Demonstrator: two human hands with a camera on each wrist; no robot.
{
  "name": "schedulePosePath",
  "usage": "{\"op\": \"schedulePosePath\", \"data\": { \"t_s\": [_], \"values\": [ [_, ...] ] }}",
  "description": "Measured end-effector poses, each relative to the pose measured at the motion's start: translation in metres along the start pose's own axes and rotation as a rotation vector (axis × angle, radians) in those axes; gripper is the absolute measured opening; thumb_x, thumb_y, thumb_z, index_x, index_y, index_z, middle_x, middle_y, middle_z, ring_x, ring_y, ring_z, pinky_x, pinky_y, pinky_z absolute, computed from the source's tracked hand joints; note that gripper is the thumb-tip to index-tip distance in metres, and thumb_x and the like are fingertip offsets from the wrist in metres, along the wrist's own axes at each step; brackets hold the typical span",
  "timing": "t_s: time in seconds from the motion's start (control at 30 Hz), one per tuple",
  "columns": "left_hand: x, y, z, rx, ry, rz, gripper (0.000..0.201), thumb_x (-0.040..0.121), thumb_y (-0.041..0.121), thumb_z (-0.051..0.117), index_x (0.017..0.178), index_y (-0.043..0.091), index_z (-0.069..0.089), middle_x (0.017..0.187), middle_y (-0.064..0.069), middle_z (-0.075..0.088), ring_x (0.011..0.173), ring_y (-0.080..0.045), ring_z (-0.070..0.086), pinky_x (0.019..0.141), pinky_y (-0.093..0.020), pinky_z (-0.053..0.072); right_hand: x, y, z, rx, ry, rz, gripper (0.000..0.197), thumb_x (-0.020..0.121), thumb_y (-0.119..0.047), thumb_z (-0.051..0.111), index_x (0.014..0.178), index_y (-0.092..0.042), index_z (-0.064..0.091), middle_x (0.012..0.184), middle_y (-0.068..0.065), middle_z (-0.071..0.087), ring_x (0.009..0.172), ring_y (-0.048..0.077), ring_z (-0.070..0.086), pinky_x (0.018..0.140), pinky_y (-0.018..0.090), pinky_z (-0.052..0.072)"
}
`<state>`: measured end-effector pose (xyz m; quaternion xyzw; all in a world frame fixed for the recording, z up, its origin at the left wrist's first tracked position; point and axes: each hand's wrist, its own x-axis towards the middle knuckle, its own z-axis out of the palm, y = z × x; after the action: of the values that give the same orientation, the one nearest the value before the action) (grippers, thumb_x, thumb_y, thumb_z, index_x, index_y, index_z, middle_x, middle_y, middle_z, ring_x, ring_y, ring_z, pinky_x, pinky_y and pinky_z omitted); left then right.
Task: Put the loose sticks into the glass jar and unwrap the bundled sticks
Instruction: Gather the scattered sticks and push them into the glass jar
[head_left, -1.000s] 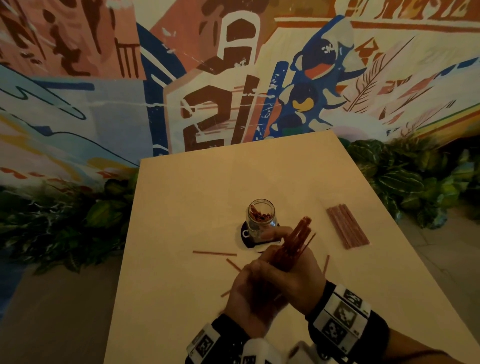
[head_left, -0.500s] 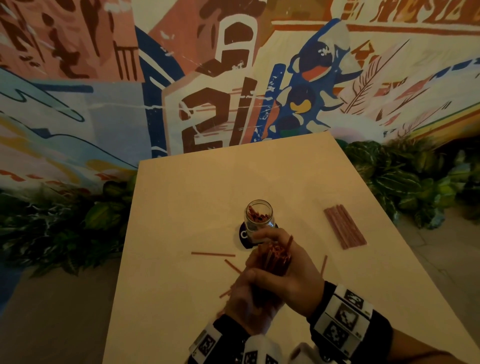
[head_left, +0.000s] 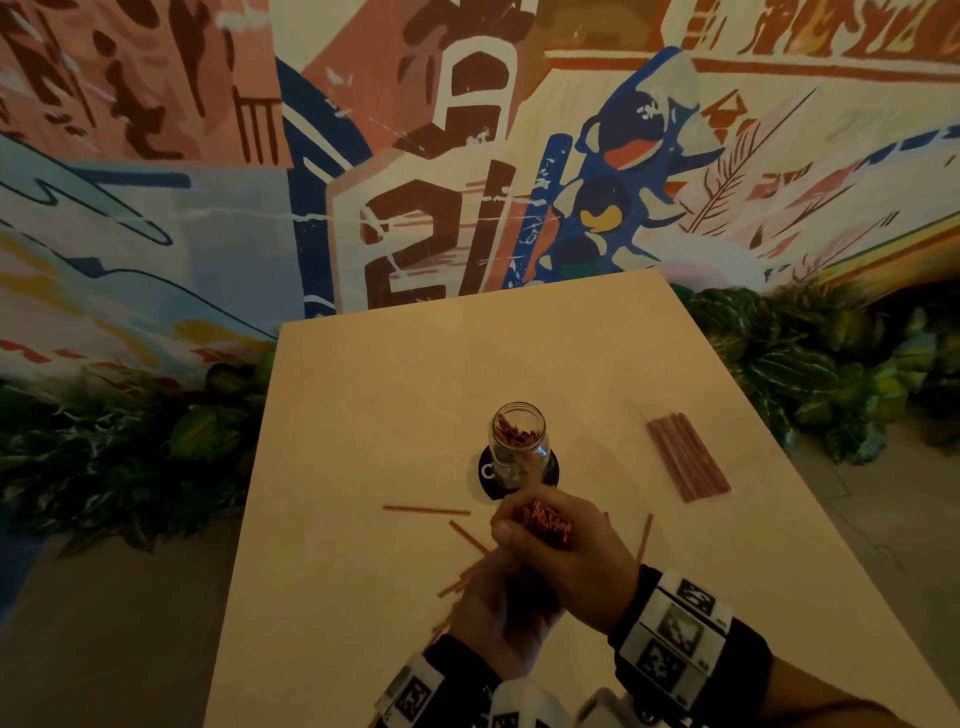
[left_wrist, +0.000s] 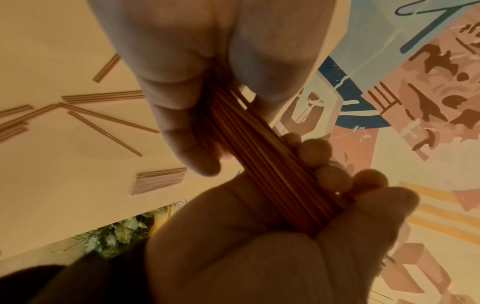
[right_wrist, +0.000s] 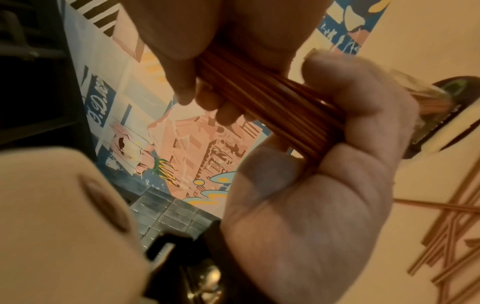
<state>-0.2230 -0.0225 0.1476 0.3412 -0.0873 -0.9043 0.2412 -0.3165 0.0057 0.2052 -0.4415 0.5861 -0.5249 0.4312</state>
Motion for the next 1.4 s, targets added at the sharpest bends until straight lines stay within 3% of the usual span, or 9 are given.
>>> {"op": "schedulePosePath", "data": {
  "t_s": [0.2,0.4,0.57,0.9,1.0,1.07,1.17,1.27,1.4],
  "values": [
    [0.006,0.005,0.002,0.101,0.033,-0.105,0.032,0.071,0.027,0.056,0.083,0.008,0.077,0.091,-0.015,0.074,0.078,-0.027,0.07,0.073,-0.036,0.052,0.003,0.006,-0.001,-0.013,0.023,0.074,0.02,0.088,-0.021,0.057,0.068,-0.023,0.057,0.054,-0.004,0.056,0.053,0.012,0.055,0.06,0.027,0.048],
    [0.018,0.038,-0.022,0.82,0.269,-0.073,0.022,0.092,0.022,0.051,0.098,0.004,0.063,0.083,-0.011,0.067,0.068,-0.019,0.064,0.064,-0.03,0.052,0.03,-0.003,-0.023,0.058,0.298,0.092,0.031,0.088,-0.034,0.044,0.063,-0.016,0.051,0.055,0.002,0.048,0.054,0.018,0.047,0.058,0.029,0.045],
    [0.063,0.092,-0.078,2.095,0.435,0.103,0.05,0.098,0.023,0.034,0.147,0.016,0.025,0.155,-0.004,0.025,0.141,-0.022,0.026,0.114,-0.036,0.03,0.098,-0.004,-0.054,0.131,0.523,0.073,0.042,0.094,-0.028,0.044,0.053,-0.019,0.051,0.053,0.003,0.051,0.054,0.023,0.047,0.066,0.045,0.045],
    [0.076,0.06,-0.113,2.408,0.347,-0.153,0.063,0.095,0.009,0.03,0.151,0.018,0.005,0.161,-0.004,-0.008,0.148,-0.029,-0.001,0.119,-0.038,0.017,0.171,0.038,-0.047,-0.072,0.474,0.138,0.052,0.095,-0.036,0.041,0.061,-0.002,0.061,0.053,0.001,0.059,0.044,0.007,0.048,0.055,0.025,0.043],
    [0.068,0.043,-0.124,2.499,0.433,0.063,0.053,0.089,0.031,0.037,0.139,0.014,0.042,0.147,-0.019,0.033,0.131,-0.041,0.039,0.105,-0.05,0.038,0.176,0.05,-0.041,-0.063,0.476,0.155,0.053,0.094,-0.037,0.041,0.07,0.004,0.064,0.06,0.005,0.06,0.057,0.015,0.053,0.064,0.026,0.044],
    [0.061,0.029,-0.135,2.368,0.403,0.056,0.055,0.066,0.053,0.043,0.107,0.019,0.057,0.097,-0.015,0.065,0.09,-0.033,0.057,0.068,-0.046,0.057,0.178,0.058,-0.035,-0.061,0.451,0.171,0.048,0.094,-0.035,0.042,0.074,0.001,0.066,0.064,-0.003,0.06,0.073,0.016,0.054,0.079,0.031,0.042],
    [0.061,0.006,-0.15,2.233,0.362,0.186,0.056,0.056,0.067,0.05,0.094,0.025,0.054,0.065,0.0,0.06,0.051,-0.022,0.056,0.042,-0.028,0.049,0.177,0.07,-0.03,-0.05,0.385,0.209,0.037,0.093,-0.036,0.046,0.086,-0.007,0.068,0.074,-0.009,0.056,0.078,0.012,0.052,0.077,0.027,0.042],
    [0.063,0.004,-0.15,2.233,0.446,0.529,0.019,0.094,0.022,0.035,0.084,0.024,0.05,0.06,0.0,0.065,0.029,-0.017,0.05,0.033,-0.018,0.037,0.172,0.083,-0.034,-0.257,0.317,0.214,0.025,0.091,-0.038,0.047,0.075,-0.028,0.063,0.092,-0.003,0.062,0.093,0.021,0.059,0.09,0.039,0.046],
    [0.065,0.013,-0.138,2.103,0.351,0.468,0.025,0.097,0.029,0.027,0.079,0.023,0.043,0.078,0.002,0.043,0.053,-0.018,0.037,0.033,-0.02,0.032,0.158,0.095,-0.043,-0.359,0.249,0.232,0.016,0.088,-0.038,0.052,0.08,-0.04,0.065,0.119,-0.002,0.055,0.115,0.024,0.052,0.101,0.047,0.042]
  ]
}}
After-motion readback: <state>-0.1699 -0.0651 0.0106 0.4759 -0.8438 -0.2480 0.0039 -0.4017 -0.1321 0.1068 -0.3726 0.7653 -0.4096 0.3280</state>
